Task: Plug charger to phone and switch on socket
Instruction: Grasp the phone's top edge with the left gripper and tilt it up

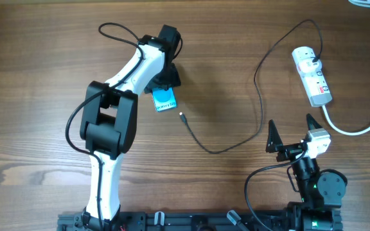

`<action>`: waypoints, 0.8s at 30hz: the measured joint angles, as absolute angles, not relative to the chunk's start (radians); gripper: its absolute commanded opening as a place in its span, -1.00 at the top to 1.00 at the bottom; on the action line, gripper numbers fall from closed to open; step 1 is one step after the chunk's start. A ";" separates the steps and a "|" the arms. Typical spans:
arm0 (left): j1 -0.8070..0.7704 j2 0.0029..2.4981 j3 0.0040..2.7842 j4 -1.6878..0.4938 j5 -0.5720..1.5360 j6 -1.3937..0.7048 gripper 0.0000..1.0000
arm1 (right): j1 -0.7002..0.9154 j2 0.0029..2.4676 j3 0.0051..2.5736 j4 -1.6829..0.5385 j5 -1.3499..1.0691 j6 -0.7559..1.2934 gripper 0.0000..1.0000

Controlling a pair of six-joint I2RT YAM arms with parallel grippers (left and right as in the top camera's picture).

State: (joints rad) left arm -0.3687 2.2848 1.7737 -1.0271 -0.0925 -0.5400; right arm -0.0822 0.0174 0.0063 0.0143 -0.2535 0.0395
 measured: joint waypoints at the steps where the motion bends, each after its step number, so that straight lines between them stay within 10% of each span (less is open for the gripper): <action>1: -0.374 2.284 1.774 -1.047 -0.093 -0.540 -0.33 | -0.082 0.017 0.006 0.014 -0.253 0.039 -0.99; 9: -0.424 2.283 1.775 -1.187 -0.078 -0.536 -0.50 | -0.082 0.017 0.006 0.015 -0.253 0.039 -0.99; 13: -0.424 2.283 1.774 -1.158 -0.070 -0.535 -0.99 | -0.082 0.017 0.006 0.015 -0.253 0.039 -0.99; 24: -0.419 2.282 1.774 -1.201 -0.058 -0.498 -1.00 | -0.082 0.017 0.006 0.015 -0.253 0.039 -0.99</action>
